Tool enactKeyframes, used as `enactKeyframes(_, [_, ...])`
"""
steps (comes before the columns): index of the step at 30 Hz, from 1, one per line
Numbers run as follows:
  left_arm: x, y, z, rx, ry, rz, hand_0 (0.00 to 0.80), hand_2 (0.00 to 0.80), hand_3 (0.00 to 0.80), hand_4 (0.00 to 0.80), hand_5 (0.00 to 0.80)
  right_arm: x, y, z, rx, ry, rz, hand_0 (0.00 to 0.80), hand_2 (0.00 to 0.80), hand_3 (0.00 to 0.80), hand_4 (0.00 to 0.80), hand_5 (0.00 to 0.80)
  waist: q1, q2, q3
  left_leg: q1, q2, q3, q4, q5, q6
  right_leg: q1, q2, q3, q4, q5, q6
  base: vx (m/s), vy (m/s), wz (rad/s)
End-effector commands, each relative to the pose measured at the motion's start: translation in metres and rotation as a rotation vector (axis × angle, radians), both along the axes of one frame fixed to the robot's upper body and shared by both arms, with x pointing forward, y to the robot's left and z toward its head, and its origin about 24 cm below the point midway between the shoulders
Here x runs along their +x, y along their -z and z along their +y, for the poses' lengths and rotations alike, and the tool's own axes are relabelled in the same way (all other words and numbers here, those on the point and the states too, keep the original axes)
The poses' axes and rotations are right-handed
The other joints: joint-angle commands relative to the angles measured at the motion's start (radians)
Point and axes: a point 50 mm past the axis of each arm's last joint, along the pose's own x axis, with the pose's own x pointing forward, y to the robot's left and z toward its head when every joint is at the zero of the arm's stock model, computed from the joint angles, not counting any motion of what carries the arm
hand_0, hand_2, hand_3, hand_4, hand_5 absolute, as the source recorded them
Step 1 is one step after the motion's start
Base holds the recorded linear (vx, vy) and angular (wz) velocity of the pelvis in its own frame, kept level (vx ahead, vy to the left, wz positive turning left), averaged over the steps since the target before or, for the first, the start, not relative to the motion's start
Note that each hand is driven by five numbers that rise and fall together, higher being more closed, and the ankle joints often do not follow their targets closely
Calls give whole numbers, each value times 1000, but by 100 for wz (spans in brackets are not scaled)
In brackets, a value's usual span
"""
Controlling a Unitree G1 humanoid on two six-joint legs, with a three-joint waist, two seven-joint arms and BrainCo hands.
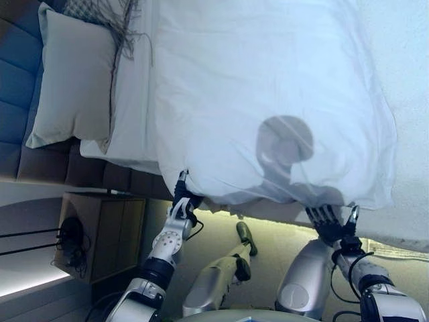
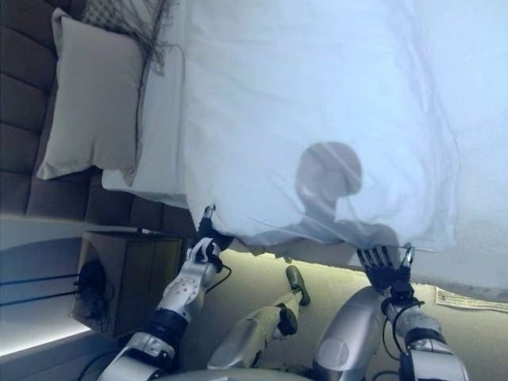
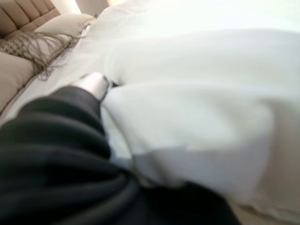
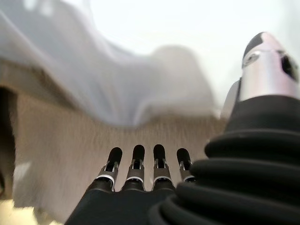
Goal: Make the bed neatly
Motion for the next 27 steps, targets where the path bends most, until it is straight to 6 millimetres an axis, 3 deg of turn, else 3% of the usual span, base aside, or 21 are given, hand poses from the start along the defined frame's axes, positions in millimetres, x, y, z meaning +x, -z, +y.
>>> enactKeyframes(1, [23, -48, -7, -53, -2, -205, 800, 800, 800, 800, 800, 23, -20, 4, -50, -39, -103, 0, 0, 0, 0, 0, 3, 13, 12, -67, 90, -80, 129, 3, -104, -3, -37, 14, -70, 155, -7, -54, -104, 4])
enactKeyframes(7, [29, -58, -12, -8, 50, -229, 800, 800, 800, 800, 800, 54, -62, -13, -67, 8, -233, 0, 0, 0, 0, 0, 46, -3, 15, -89, 87, -110, 137, 10, -106, 7, -48, -19, -70, 162, -4, -38, -101, 11])
enactKeyframes(8, [29, -59, -12, -4, 56, -229, 800, 800, 800, 800, 800, 56, -66, -14, -70, 13, -250, 185, 185, 185, 185, 185, 50, -5, 14, -90, 86, -113, 140, 10, -106, 9, -49, -23, -70, 163, -4, -12, -81, 12])
enactKeyframes(9, [30, -59, -12, -1, 61, -229, 800, 800, 800, 800, 800, 57, -69, -16, -72, 18, -265, 684, 684, 684, 684, 684, 53, -8, 13, -90, 86, -116, 143, 9, -106, 13, -49, -26, -70, 163, -5, 0, -72, 9])
enactKeyframes(10, [30, -60, -12, 3, 65, -229, 800, 800, 800, 800, 800, 58, -73, -19, -76, 24, -286, 800, 800, 800, 800, 800, 56, -11, 12, -90, 86, -119, 146, 8, -106, 16, -49, -29, -69, 165, -5, 7, -68, 4])
enactKeyframes(18, [31, -59, -8, 22, 70, -223, 800, 800, 800, 800, 800, 52, -78, -36, -46, 148, -317, 800, 800, 800, 800, 800, 62, -38, -1, -88, 95, -128, 167, -3, -105, 35, -43, -38, -70, 163, -2, 17, -57, 9])
enactKeyframes(22, [29, -52, -3, 39, 60, -195, 800, 800, 800, 800, 800, 38, -63, -48, -28, 282, -234, 800, 800, 800, 800, 800, 67, -52, -16, -69, 107, -135, 166, -8, -106, 70, -29, -48, -81, 158, -2, 55, -26, 4])
enactKeyframes(27, [22, -33, 6, 125, 16, -114, 800, 800, 800, 800, 800, 15, -34, -30, -108, 186, -210, 800, 800, 800, 800, 800, 58, -95, -46, -2, 132, -149, 161, -23, -109, 146, -6, -62, -97, 147, -14, 113, -21, 6])
